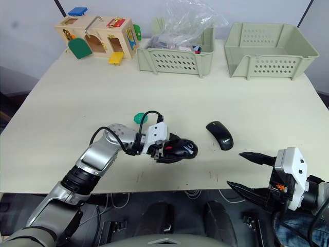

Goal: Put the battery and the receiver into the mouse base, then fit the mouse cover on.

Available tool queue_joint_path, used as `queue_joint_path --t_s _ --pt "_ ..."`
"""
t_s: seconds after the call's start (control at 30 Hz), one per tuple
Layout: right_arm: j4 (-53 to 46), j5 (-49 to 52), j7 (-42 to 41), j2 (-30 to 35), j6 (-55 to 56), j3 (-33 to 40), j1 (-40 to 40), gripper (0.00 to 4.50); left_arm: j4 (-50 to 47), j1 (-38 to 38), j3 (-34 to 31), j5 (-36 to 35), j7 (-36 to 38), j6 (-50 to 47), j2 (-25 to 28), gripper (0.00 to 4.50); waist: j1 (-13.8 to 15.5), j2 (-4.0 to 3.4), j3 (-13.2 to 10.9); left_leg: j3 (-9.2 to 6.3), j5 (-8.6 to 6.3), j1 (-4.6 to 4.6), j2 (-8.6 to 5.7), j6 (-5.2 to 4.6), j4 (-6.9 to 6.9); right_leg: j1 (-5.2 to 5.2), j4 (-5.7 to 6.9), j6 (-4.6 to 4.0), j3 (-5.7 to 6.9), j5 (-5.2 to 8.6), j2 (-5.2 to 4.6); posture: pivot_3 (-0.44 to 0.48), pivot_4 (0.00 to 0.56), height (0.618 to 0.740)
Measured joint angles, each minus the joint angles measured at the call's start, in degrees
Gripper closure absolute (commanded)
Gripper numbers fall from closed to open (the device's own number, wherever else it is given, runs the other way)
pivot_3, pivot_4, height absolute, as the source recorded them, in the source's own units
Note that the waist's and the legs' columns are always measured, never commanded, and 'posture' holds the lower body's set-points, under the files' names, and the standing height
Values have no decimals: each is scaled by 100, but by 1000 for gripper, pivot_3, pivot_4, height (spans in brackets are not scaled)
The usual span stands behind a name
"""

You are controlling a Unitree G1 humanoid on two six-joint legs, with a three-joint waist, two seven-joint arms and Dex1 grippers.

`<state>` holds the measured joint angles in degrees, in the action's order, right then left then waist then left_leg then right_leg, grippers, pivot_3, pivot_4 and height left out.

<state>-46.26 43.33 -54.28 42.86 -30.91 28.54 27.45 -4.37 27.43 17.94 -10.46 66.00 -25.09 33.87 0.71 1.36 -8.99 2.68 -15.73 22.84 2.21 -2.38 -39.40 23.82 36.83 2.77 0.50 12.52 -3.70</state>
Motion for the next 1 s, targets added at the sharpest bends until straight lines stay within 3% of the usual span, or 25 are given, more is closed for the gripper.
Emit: queue_joint_path --t_s 0.2,0.43,0.57,0.63,1.0 --pt "37 -164 488 -76 -11 -294 -259 0 -858 -634 -1014 -911 4 -535 430 284 15 -1 -1 3 0 -5 1 1 3 -5 -2 -1 0 0 -4 0 150 740" --pt "316 -508 1610 -161 -586 -884 -941 0 -2009 -2224 -2556 -2194 8 -977 911 284 4 -4 -5 7 -1 -9 6 2 4 -4 -3 -3 -1 2 -7 0 150 740" --pt "574 -497 2129 -80 -1274 -1152 -1572 0 -2076 -3145 -3346 -2748 326 -715 896 284 14 -4 -5 8 -1 -7 6 2 4 -2 -4 -5 1 2 -10 0 150 740" --pt "722 -83 2650 -70 -2190 -1230 -2237 0 -2011 -3459 -3825 -3104 711 -545 1001 284 17 -5 -6 6 -1 -6 5 2 4 -3 -4 -7 4 2 -11 0 150 740" --pt "1458 108 3468 -163 -3796 -1909 -4028 0 -1757 -4070 -4458 -3557 1046 -91 877 284 -10 -11 -10 5 -1 -1 2 2 17 2 -9 -14 8 6 -16 0 150 740"
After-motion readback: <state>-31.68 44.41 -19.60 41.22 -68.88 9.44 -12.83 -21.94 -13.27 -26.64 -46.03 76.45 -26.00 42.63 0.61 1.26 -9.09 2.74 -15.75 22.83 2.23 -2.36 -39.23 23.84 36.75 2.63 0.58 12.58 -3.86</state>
